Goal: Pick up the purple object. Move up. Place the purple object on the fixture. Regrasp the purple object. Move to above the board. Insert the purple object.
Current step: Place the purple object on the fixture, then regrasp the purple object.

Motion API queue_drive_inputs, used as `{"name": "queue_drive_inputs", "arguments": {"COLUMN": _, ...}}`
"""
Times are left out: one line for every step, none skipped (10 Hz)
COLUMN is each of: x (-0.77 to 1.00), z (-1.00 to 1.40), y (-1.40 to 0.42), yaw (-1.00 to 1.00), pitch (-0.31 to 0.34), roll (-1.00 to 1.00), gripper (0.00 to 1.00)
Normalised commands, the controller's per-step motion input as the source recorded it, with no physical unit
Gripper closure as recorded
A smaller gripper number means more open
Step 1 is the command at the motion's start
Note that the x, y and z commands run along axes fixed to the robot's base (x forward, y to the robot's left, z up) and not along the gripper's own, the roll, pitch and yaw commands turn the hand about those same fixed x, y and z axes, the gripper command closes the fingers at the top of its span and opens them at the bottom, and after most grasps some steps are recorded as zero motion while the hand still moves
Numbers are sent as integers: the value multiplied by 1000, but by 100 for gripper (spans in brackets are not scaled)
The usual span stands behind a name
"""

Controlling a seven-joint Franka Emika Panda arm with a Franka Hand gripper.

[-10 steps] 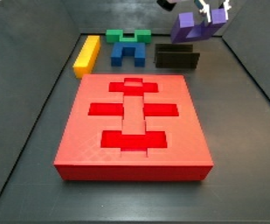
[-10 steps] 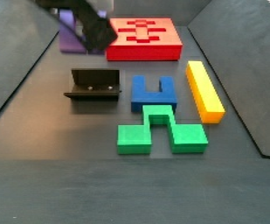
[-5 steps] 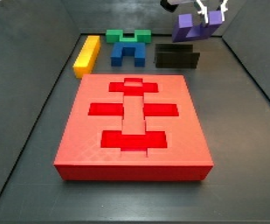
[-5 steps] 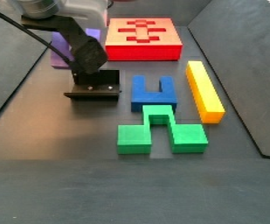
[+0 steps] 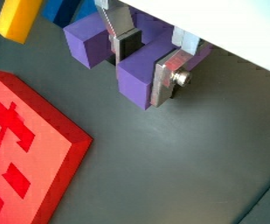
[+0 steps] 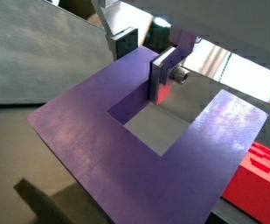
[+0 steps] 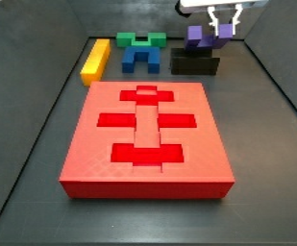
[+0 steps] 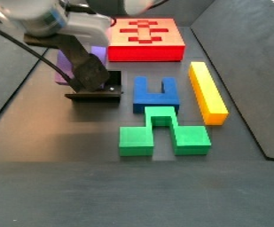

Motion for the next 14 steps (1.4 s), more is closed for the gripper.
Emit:
{"name": "queue_drive_inputs", "arguments": {"x": 0, "z": -169, "y": -46, "yaw": 326, "pitch": 0, "roll": -69, "gripper": 100}}
{"name": "queue_drive_inputs", "arguments": {"x": 0, "z": -234, "y": -137, "yaw": 240, "pitch": 0, "roll": -80, "gripper": 100}}
{"name": "queue_drive_inputs", "arguments": {"x": 0, "z": -197, "y": -103, "yaw": 154, "pitch": 0, "roll": -46, "gripper": 100}}
{"name": "queue_drive_inputs", "arguments": {"x": -97, "z": -189, "y": -23, "yaw": 0, "pitch": 0, "roll": 3, "gripper": 100}}
{"name": "queue_drive_inputs", "arguments": {"x": -191, "z": -223, "y": 0, "yaw": 0, "pitch": 0, "roll": 0, "gripper": 100}}
{"name": "queue_drive_inputs", "arguments": {"x": -229, "z": -271, "y": 111, "yaw": -20, "pitch": 0, "roll": -83, "gripper": 100}}
{"name": "queue_drive_inputs", "arguments": {"x": -217, "z": -269, "y": 123, "yaw": -17, "pitch": 0, "roll": -97, "gripper": 100}}
{"name": "queue_drive_inputs", "arguments": {"x": -74, "z": -200, "y": 66, "yaw": 0, "pitch": 0, "roll": -40, "gripper": 100}}
{"name": "queue_drive_inputs", "arguments": {"x": -20, "z": -160, "y": 20, "yaw": 0, "pitch": 0, "roll": 0, "gripper": 100}}
{"name": "queue_drive_inputs", "arguments": {"x": 0, "z": 0, "y": 0, "yaw": 0, "pitch": 0, "roll": 26, "gripper": 100}}
{"name": "queue_drive_inputs", "arguments": {"x": -6, "z": 0, "y": 0, "yaw": 0, "pitch": 0, "roll": 34, "gripper": 100}}
{"name": "queue_drive_inputs", "arguments": {"x": 0, "z": 0, "y": 0, "yaw": 0, "pitch": 0, "roll": 0, "gripper": 0}}
{"name": "queue_drive_inputs", "arguments": {"x": 49, "z": 146, "y": 0, "yaw": -11, "pitch": 0, "roll": 0, "gripper": 0}}
{"name": "queue_drive_inputs", "arguments": {"x": 143, "z": 500, "y": 254, "yaw": 0, "pitch": 0, "roll": -231, "gripper": 0}}
